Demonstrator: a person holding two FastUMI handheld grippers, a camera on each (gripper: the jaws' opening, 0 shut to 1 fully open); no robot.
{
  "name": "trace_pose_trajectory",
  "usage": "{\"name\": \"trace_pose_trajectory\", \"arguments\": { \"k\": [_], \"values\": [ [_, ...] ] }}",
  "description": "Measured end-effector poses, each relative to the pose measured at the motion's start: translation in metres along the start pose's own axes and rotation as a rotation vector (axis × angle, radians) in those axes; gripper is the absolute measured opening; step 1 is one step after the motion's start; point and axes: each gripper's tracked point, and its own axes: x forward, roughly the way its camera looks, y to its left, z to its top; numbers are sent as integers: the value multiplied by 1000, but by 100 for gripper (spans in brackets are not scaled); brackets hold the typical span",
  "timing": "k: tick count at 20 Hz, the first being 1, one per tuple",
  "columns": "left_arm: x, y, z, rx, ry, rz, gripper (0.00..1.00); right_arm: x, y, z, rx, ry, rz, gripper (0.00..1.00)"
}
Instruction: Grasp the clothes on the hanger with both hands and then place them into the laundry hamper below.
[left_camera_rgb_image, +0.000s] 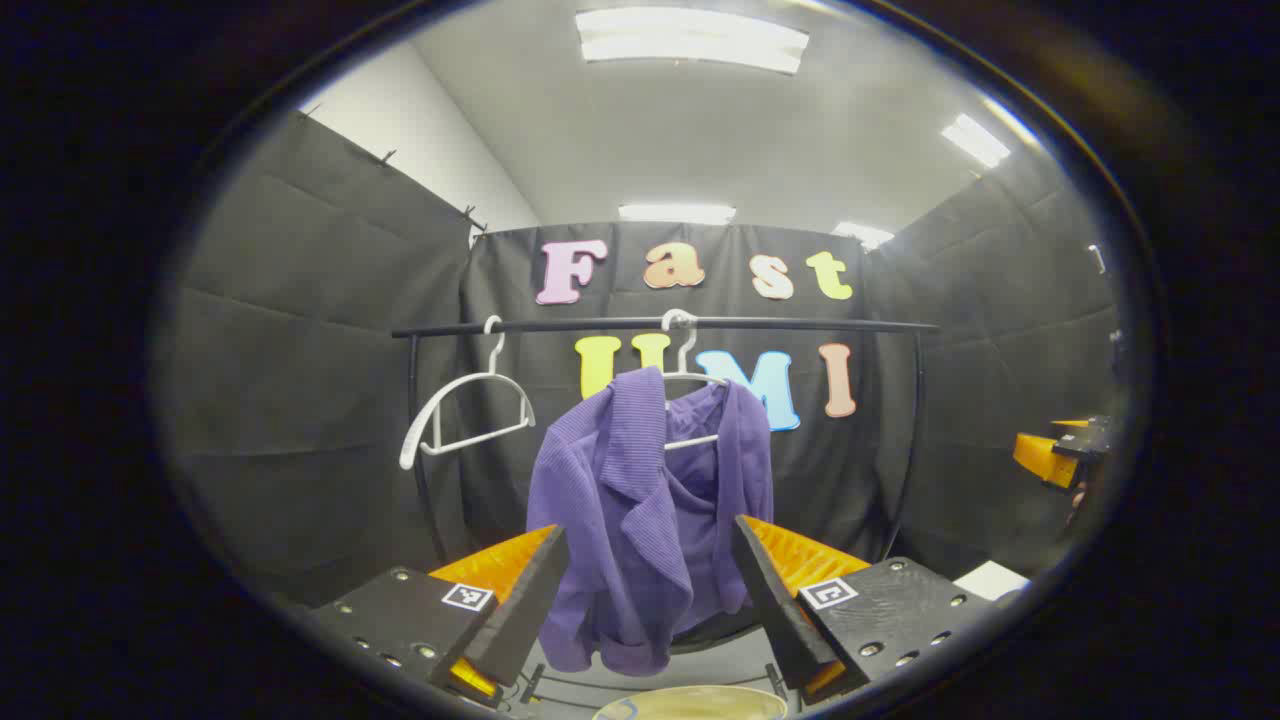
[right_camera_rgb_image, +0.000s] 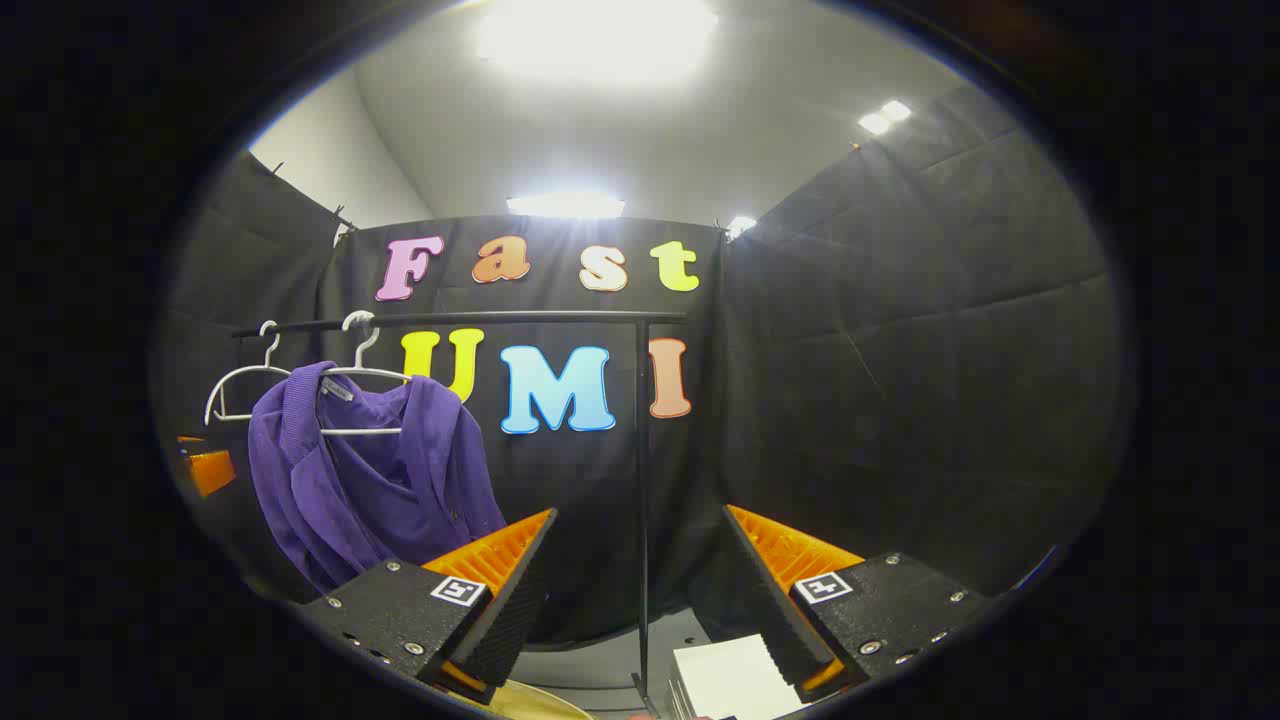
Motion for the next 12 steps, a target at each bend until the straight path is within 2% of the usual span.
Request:
{"name": "trace_pose_trajectory", "arguments": {
  "k": [2, 3, 4, 11, 12],
  "values": [
    [-6, -7, 2, 17, -5, -12, 99, -1, 0, -3, -2, 10, 8, 96],
    [-8, -12, 1, 27, 0, -22, 94, -1, 1, -4, -2, 16, 12, 96],
    [-8, -18, -1, 36, 5, -35, 99, -2, 0, -6, -3, 19, 14, 96],
    [7, -34, -19, 38, 28, -58, 99, -7, -4, -16, -2, 44, 17, 96],
    [8, -36, -19, 40, 28, -58, 94, -6, -5, -16, -2, 44, 14, 96]
  ]
}}
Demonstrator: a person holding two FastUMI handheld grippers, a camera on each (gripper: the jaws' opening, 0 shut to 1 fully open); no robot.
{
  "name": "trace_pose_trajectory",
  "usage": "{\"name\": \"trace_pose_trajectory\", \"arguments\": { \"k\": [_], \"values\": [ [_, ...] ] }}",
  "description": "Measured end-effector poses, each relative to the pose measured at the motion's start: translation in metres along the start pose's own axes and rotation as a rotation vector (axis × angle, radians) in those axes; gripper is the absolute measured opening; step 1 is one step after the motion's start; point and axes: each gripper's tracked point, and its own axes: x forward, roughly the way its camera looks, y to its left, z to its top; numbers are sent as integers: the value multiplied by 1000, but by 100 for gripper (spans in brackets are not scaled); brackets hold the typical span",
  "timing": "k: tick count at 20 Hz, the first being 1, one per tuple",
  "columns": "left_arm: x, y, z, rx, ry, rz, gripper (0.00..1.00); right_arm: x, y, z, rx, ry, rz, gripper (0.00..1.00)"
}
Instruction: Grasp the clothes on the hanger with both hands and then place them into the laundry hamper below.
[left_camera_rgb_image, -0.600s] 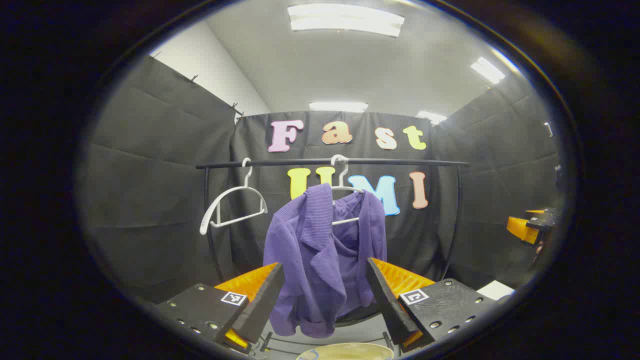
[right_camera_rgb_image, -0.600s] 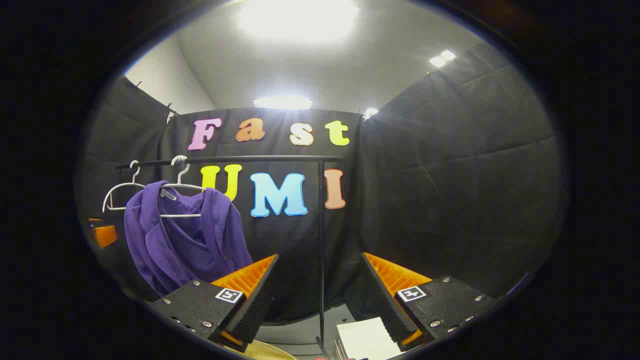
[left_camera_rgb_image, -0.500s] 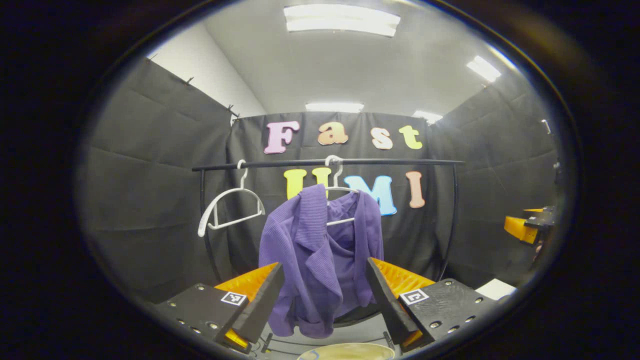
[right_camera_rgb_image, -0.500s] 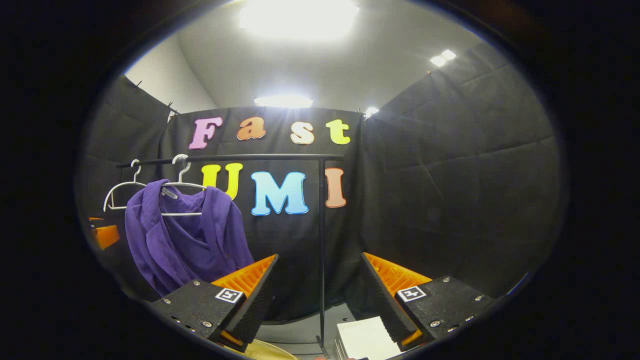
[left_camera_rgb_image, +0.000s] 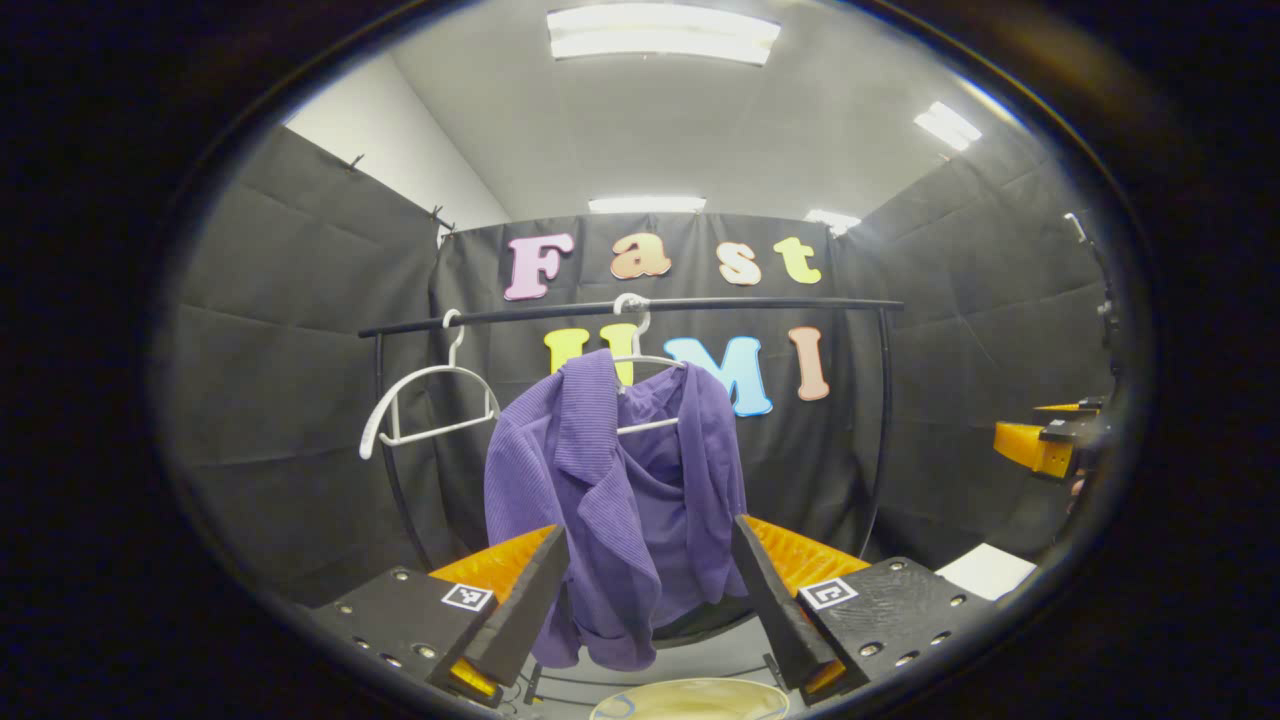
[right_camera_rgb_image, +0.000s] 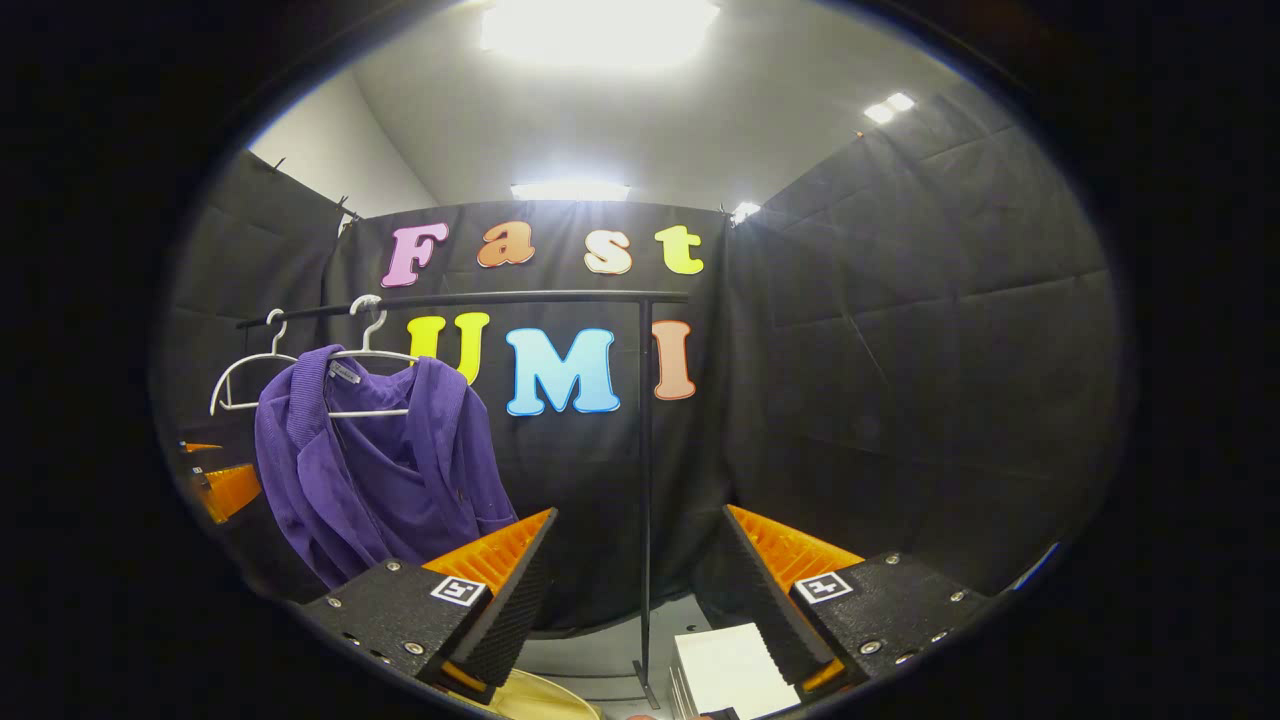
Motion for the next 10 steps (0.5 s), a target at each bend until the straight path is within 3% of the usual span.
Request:
{"name": "trace_pose_trajectory", "arguments": {
  "k": [3, 9, 10],
  "values": [
    [-6, -3, -3, -9, 11, -1, 99, 0, 1, -1, 1, 4, 6, 96],
    [-15, 4, -9, -10, 42, 42, 94, 0, 3, -10, 17, 45, 38, 96],
    [-17, 6, -10, 2, 44, 56, 99, 1, 8, -11, 19, 50, 54, 96]
  ]
}}
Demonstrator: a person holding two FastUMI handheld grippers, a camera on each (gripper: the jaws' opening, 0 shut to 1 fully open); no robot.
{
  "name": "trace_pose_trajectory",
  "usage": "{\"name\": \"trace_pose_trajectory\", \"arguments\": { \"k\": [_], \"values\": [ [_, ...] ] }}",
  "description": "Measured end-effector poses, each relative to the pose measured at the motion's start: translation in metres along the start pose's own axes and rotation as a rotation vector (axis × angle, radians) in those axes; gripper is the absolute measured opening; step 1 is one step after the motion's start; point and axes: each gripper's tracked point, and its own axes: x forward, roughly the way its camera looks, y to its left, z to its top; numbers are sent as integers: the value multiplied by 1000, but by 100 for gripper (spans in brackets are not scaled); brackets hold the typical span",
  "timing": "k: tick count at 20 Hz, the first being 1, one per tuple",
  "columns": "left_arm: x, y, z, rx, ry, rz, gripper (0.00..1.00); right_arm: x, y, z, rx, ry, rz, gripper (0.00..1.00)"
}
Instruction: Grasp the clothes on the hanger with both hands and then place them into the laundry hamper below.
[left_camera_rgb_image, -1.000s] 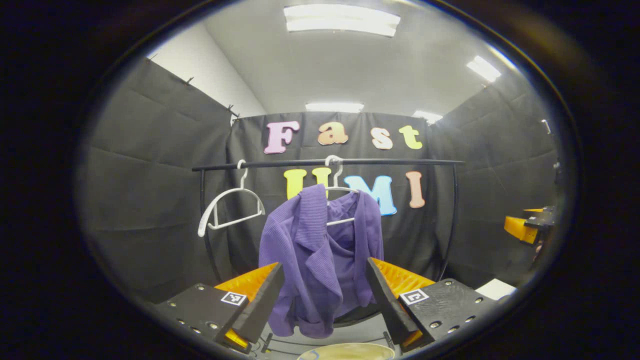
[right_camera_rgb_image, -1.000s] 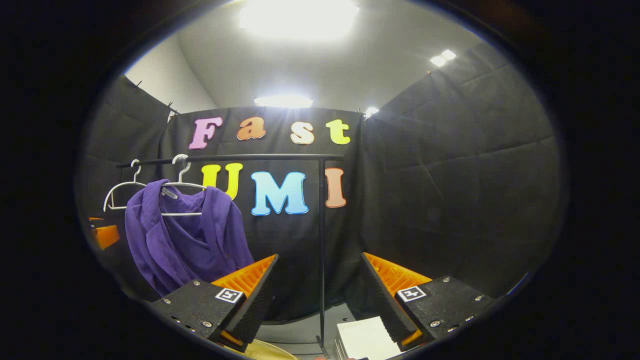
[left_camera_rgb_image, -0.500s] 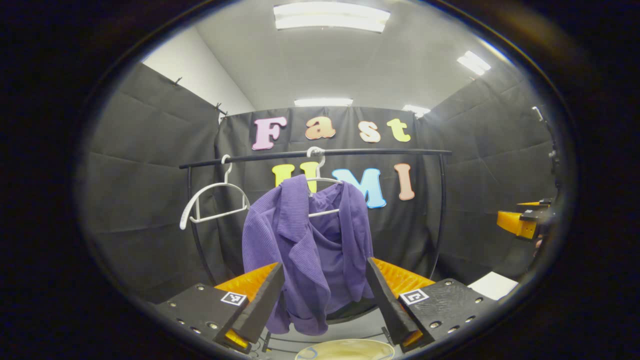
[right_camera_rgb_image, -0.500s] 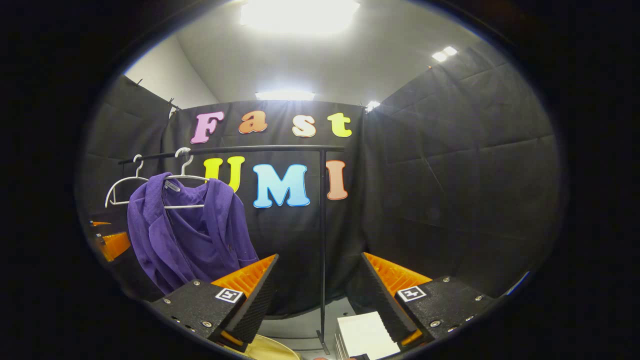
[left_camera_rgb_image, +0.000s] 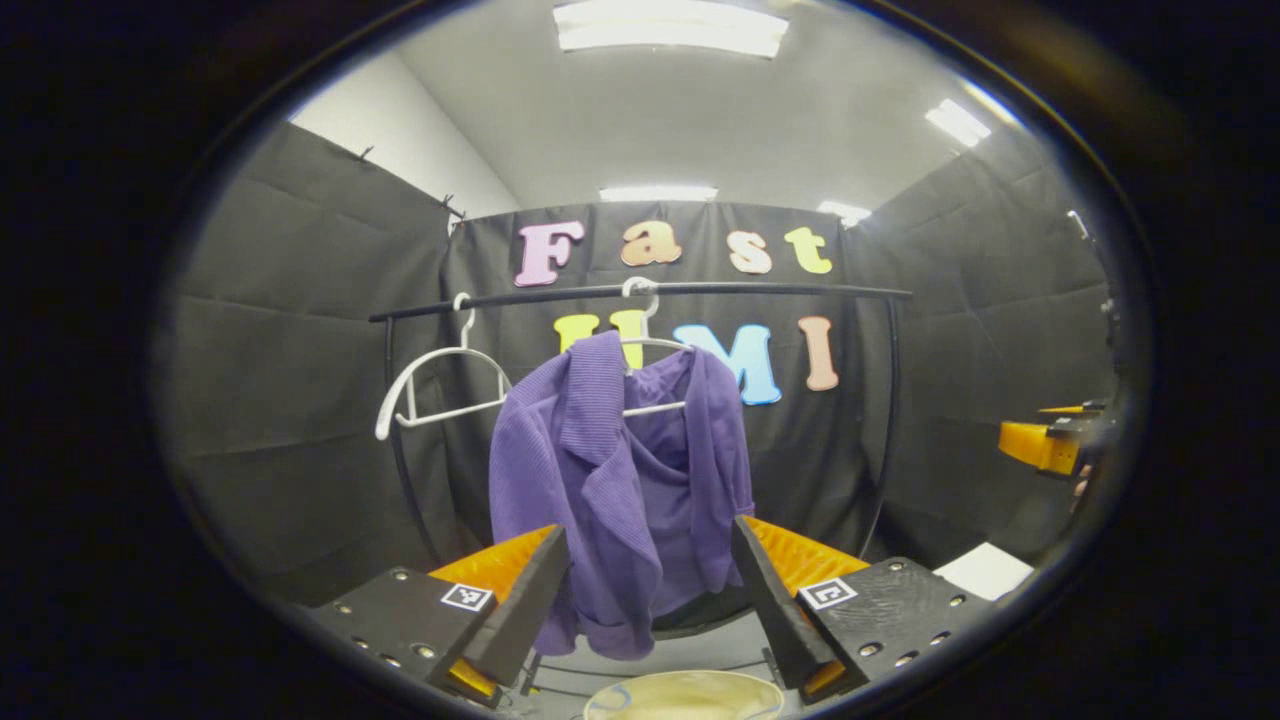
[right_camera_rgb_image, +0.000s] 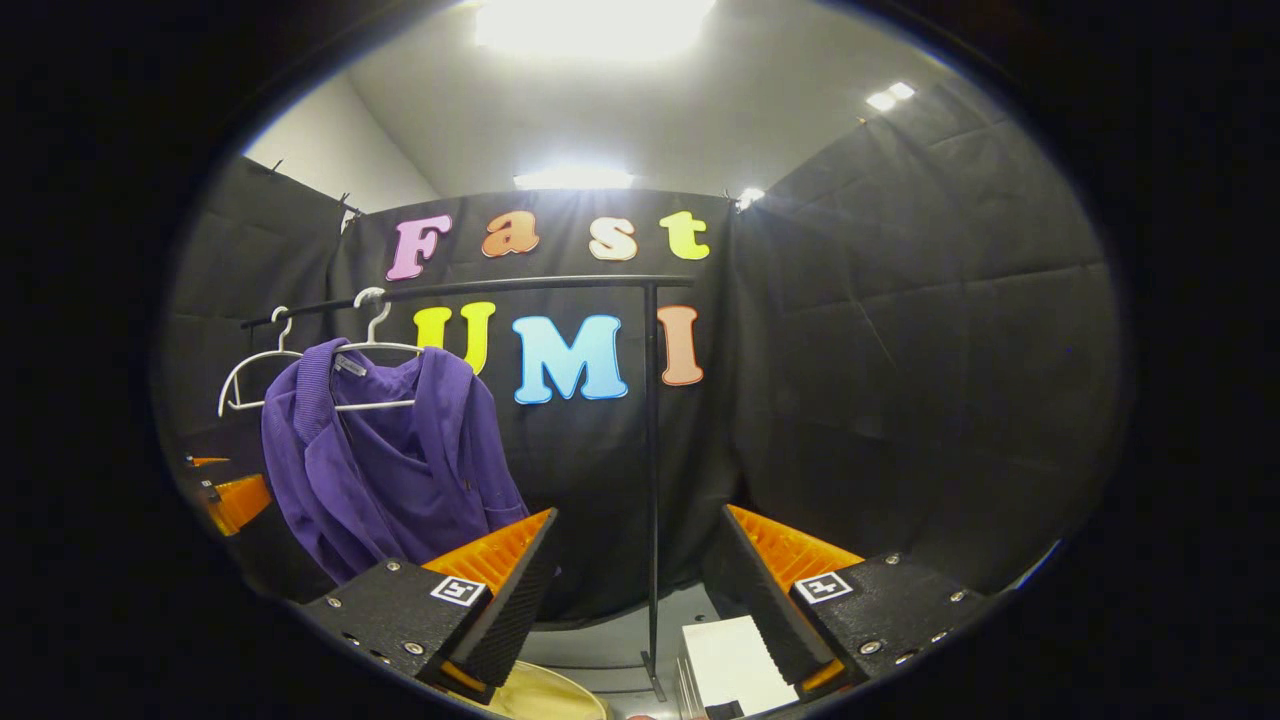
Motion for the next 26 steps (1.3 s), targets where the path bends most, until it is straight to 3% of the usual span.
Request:
{"name": "trace_pose_trajectory", "arguments": {
  "k": [2, 5, 10, 11, 12, 18, 21, 26],
  "values": [
    [5, -3, -2, -10, 1, 3, 94, 4, 6, -2, -5, 17, 29, 96],
    [8, -6, -8, -52, 7, 3, 95, 8, 19, 6, -8, 21, 72, 96],
    [8, 16, -15, -103, 44, 74, 95, 18, 55, 21, -27, 8, 159, 96],
    [8, 21, -13, -120, 46, 86, 90, 23, 64, 26, -22, 3, 175, 96],
    [9, 24, -12, -137, 44, 91, 95, 29, 75, 30, -10, 4, 196, 96],
    [35, 30, 18, -184, 0, 77, 95, 67, 137, 72, 14, -28, 315, 96],
    [47, 29, 37, -218, -40, 69, 92, 84, 161, 87, 6, -42, 354, 96],
    [79, 31, 55, -287, -59, 75, 99, 124, 184, 96, 64, 0, 379, 96]
  ]
}}
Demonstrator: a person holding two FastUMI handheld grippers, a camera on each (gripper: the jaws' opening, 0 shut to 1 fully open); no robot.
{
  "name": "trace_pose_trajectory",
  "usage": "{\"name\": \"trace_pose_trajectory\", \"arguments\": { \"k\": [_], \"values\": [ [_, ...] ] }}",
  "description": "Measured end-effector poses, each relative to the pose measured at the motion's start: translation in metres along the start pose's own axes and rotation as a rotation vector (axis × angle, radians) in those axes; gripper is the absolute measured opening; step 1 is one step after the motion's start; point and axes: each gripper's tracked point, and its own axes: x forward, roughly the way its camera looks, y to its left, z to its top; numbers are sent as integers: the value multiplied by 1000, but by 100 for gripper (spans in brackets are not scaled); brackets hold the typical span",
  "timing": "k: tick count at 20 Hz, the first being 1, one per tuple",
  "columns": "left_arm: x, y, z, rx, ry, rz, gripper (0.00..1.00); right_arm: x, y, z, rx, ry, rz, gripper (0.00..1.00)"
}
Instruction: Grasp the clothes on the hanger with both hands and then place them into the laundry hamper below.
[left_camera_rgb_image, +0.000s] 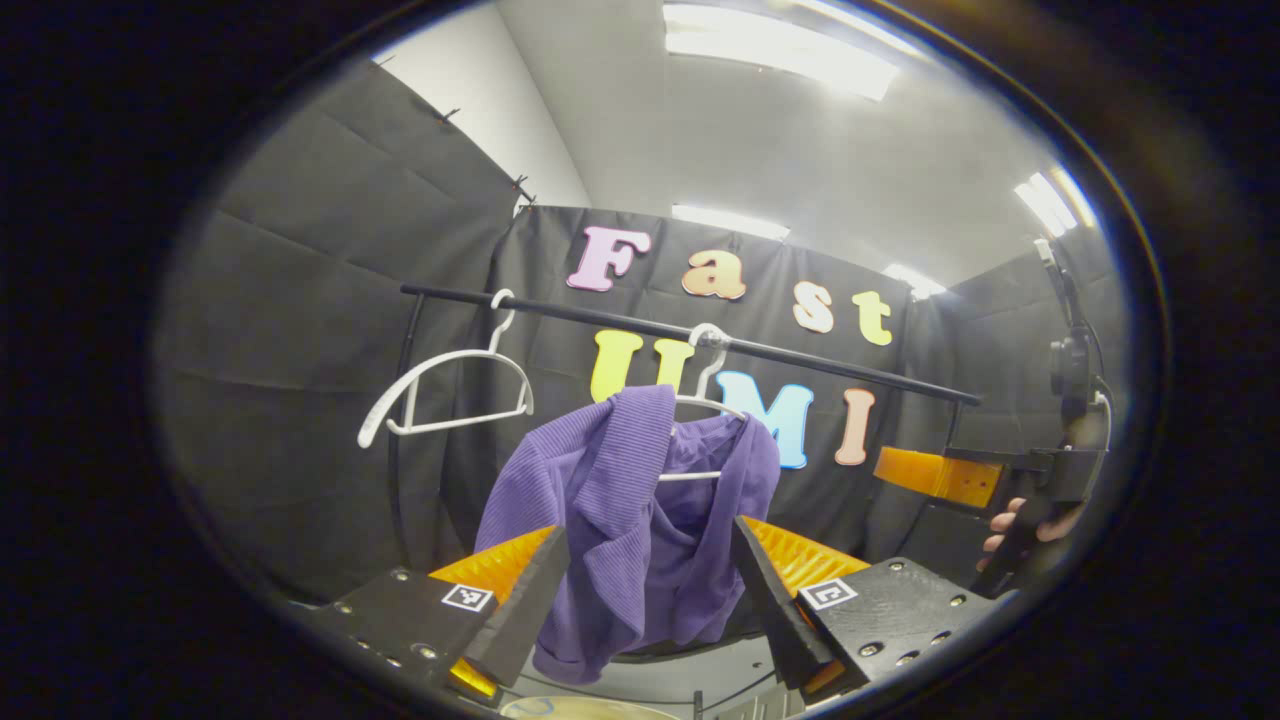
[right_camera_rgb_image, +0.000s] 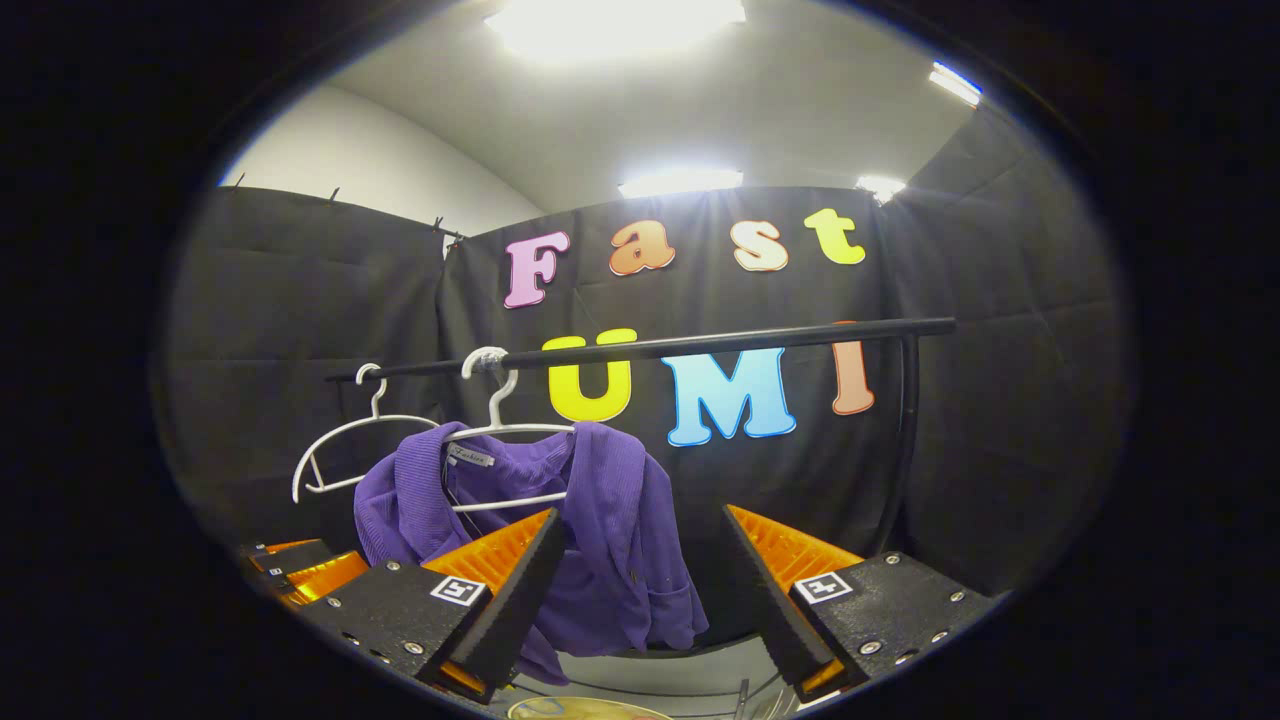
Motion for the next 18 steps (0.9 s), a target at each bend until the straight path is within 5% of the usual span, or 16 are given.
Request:
{"name": "trace_pose_trajectory", "arguments": {
  "k": [8, 9, 11, 12, 18],
  "values": [
    [90, 3, -34, -66, 42, 154, 95, 66, -17, -21, 144, 62, 55, 95],
    [101, 8, -38, -53, 46, 195, 99, 71, -21, -26, 137, 71, 64, 95],
    [116, 13, -47, -21, 51, 258, 90, 83, -24, -36, 129, 88, 83, 95],
    [121, 14, -48, -3, 49, 287, 99, 90, -23, -39, 132, 92, 98, 95],
    [137, 24, -51, 81, 37, 433, 99, 142, 0, -41, 183, 84, 209, 95]
  ]
}}
